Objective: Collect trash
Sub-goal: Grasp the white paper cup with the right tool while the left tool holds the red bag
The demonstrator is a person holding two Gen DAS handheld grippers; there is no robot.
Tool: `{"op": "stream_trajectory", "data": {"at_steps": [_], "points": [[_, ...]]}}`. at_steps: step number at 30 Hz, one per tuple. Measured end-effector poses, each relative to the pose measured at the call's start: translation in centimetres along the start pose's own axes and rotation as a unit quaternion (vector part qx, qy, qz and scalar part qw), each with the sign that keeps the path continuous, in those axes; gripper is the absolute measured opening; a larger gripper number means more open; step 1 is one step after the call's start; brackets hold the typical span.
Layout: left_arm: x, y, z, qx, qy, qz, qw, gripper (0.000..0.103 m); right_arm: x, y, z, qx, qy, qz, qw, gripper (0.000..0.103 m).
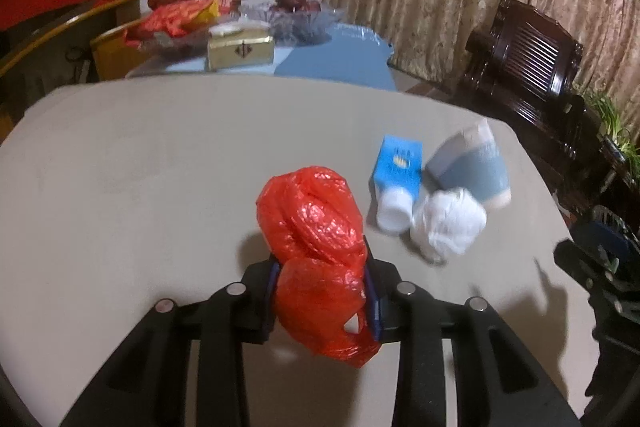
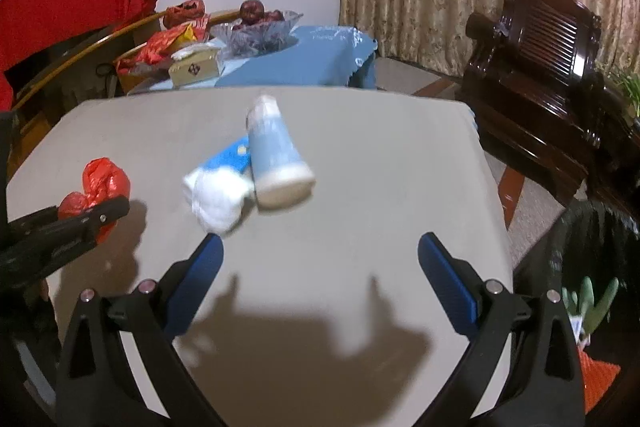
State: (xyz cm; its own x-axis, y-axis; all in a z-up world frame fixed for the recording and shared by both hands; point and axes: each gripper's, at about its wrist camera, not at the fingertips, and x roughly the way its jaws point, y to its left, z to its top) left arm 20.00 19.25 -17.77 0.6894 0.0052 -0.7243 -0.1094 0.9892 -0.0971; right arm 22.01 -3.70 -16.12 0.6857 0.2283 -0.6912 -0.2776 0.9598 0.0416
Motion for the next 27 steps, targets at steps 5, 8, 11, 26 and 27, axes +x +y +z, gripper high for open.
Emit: {"op": "stream_trajectory", "data": {"at_steps": [5,8,11,26,27], "points": [[0.8,-0.4,2.2,0.012,-0.015,0.006,0.9998,0.034,2.3,0.4,2.9,-0.004,-0.007,0.002,1.0,0.095],[1.4,-0.4,3.2,0.014,-0.022,0.009,0.9996,0.034,3.9,0.9,4.4,-0.011,-0.005,0.006,1.0,0.095],[2.0,-0.1,3.9,0.01,-0.024,0.011,0.9996,0.034,5.6,1.4,5.4,-0.013,0.003,0.011,1.0,0.09],[1.7,-0.1,4.6,0.014,-0.031,0.01,0.9994,0.034,8.6,1.8,5.9,-0.016,0.057,0.052,0.997,0.036],[1.5,-0.2,4.6,0.015,-0.033,0.01,0.9993,0.034,8.1,1.7,5.9,-0.017,0.052,0.05,0.997,0.036]]}}
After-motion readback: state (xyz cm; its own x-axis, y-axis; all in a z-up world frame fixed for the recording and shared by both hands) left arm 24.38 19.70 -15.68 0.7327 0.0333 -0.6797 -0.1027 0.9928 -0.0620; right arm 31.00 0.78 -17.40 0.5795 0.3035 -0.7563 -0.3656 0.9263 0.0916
